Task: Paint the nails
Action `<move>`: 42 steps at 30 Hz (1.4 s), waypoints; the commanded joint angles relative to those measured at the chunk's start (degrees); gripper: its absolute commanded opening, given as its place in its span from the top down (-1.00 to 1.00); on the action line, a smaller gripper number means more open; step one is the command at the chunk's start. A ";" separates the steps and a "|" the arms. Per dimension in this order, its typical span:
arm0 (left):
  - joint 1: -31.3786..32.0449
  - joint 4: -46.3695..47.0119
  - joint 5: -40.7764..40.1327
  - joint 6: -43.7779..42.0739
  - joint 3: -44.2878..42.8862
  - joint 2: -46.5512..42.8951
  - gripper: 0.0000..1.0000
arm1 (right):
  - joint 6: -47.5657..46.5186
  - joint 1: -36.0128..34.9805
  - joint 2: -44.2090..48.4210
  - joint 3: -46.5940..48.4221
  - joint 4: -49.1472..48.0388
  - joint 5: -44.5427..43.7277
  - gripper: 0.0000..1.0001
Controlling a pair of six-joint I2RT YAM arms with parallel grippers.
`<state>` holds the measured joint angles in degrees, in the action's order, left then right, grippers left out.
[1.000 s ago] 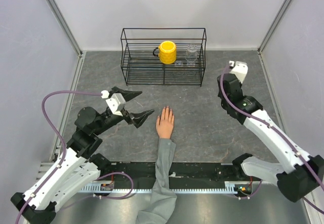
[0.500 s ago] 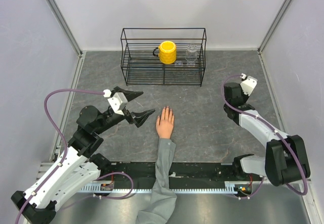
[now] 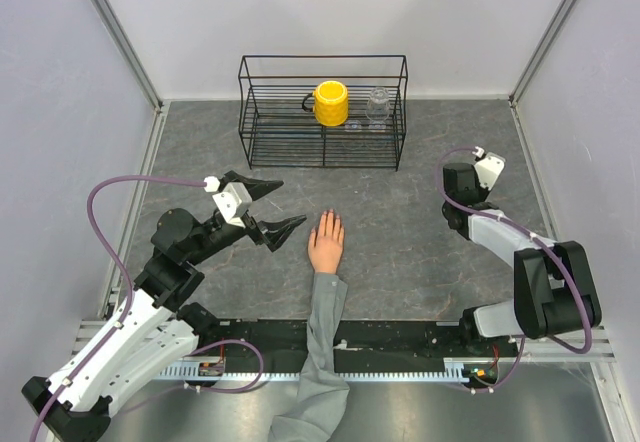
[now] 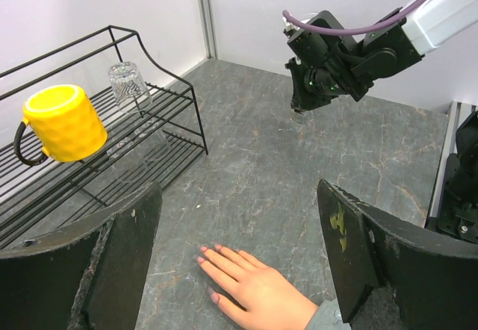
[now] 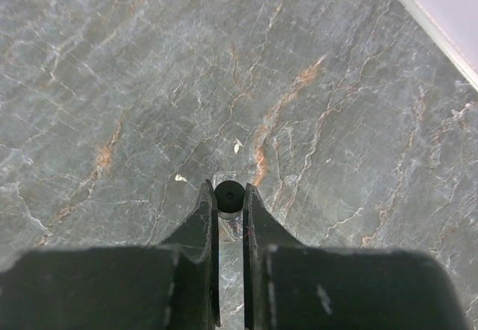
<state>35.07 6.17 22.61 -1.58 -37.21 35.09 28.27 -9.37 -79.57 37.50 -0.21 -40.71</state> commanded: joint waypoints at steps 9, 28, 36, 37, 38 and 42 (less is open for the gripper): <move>-0.09 2.61 0.42 -0.26 -0.14 -0.64 -0.79 | -0.41 0.31 -4.89 5.57 3.99 2.65 0.61; -0.09 2.70 -1.60 -0.26 -0.14 -0.72 -0.81 | -4.54 -0.39 8.89 16.10 21.63 8.62 -0.81; -0.09 -3.27 -6.87 5.10 -8.30 -1.25 -0.81 | -10.42 -1.45 24.27 38.68 38.34 18.64 -0.96; -0.09 -3.88 -6.97 5.54 -10.67 -1.34 -0.81 | -10.60 -1.53 24.90 43.84 40.53 19.61 -0.96; -0.09 -4.76 -6.97 5.63 -11.82 -1.86 -0.81 | -10.69 -1.62 25.34 46.33 41.33 20.14 -0.96; -0.09 -5.82 -7.05 5.98 -17.27 -2.83 -0.82 | -11.75 -1.62 27.71 56.01 43.01 23.30 -0.96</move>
<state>35.07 0.64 17.37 1.87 -47.97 34.06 18.70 -10.85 -54.04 86.08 37.04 -22.11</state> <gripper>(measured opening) 0.905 0.982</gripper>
